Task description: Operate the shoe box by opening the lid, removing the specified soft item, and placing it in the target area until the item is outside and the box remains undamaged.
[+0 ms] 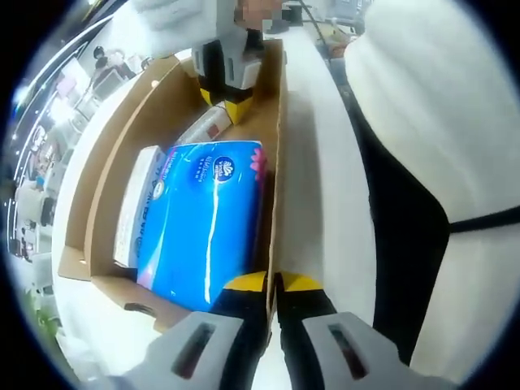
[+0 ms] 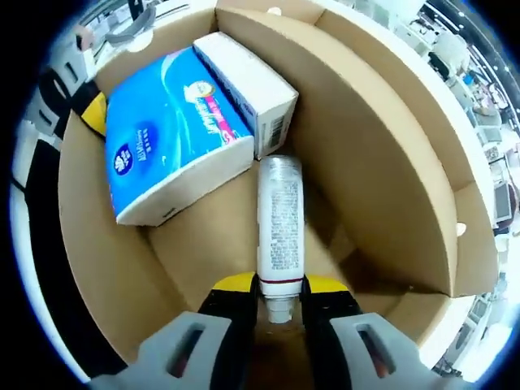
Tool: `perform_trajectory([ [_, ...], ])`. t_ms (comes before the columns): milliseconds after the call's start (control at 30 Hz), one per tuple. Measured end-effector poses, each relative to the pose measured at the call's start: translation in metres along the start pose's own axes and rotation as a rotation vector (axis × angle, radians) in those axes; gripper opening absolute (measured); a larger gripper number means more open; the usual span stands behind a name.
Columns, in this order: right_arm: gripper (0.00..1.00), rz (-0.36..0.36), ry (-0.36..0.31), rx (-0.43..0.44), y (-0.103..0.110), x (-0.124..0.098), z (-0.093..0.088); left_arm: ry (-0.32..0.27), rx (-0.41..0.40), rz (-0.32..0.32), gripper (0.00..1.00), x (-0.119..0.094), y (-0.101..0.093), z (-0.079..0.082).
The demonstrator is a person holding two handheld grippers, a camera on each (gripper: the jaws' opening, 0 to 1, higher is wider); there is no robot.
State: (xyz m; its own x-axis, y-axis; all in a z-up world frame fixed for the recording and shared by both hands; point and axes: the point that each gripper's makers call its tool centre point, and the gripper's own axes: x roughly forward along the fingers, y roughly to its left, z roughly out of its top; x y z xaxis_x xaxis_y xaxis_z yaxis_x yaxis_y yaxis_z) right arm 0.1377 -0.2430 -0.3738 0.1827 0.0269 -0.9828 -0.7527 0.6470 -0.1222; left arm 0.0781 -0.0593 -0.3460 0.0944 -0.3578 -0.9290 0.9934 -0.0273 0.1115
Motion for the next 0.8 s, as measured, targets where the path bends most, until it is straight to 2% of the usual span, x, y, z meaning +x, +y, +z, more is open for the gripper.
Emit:
perform_trajectory([
  [100, 0.2, 0.021, 0.027, 0.015, 0.0, 0.001, 0.0, 0.002, 0.001, -0.003, 0.03, 0.0, 0.0, 0.0],
  [233, 0.2, 0.029, 0.041, -0.015, 0.002, 0.001, -0.001, 0.003, 0.0, -0.007, 0.03, 0.0, 0.0, 0.0],
  [300, 0.2, 0.027, 0.042, -0.042, 0.003, 0.001, -0.001, 0.003, 0.001, -0.006, 0.03, 0.0, 0.0, 0.0],
  [333, 0.2, 0.018, 0.036, -0.111, 0.002, 0.0, 0.0, 0.002, 0.0, -0.005, 0.03, 0.0, 0.0, 0.0],
  [433, 0.19, 0.012, 0.064, 0.017, 0.003, 0.0, -0.004, 0.003, 0.0, -0.006, 0.03, 0.0, 0.0, 0.0],
  [467, 0.19, 0.02, 0.052, -0.011, 0.001, 0.0, -0.002, 0.003, 0.001, -0.007, 0.03, 0.0, 0.0, 0.0],
  [567, 0.18, 0.038, 0.027, 0.025, 0.0, -0.001, -0.004, 0.002, 0.003, -0.007, 0.03, 0.0, 0.0, -0.001],
  [600, 0.18, 0.003, -0.025, 0.078, -0.004, -0.002, -0.001, 0.002, 0.004, -0.006, 0.03, 0.0, 0.0, -0.001],
  [633, 0.18, -0.024, -0.054, 0.08, -0.008, -0.004, -0.001, 0.0, 0.002, -0.006, 0.03, 0.0, 0.0, -0.001],
  [667, 0.18, -0.021, -0.037, 0.081, -0.009, -0.006, -0.006, 0.0, 0.002, -0.006, 0.03, 0.0, 0.0, -0.001],
  [733, 0.18, -0.007, -0.047, 0.143, -0.008, -0.01, -0.01, 0.001, 0.001, -0.006, 0.03, 0.0, 0.0, 0.0],
  [767, 0.18, 0.044, -0.084, 0.196, -0.002, -0.014, -0.006, 0.0, 0.002, -0.004, 0.03, 0.0, 0.0, 0.0],
  [800, 0.18, 0.075, -0.083, 0.227, 0.001, -0.017, -0.007, 0.001, 0.003, -0.004, 0.03, 0.0, 0.0, 0.0],
])
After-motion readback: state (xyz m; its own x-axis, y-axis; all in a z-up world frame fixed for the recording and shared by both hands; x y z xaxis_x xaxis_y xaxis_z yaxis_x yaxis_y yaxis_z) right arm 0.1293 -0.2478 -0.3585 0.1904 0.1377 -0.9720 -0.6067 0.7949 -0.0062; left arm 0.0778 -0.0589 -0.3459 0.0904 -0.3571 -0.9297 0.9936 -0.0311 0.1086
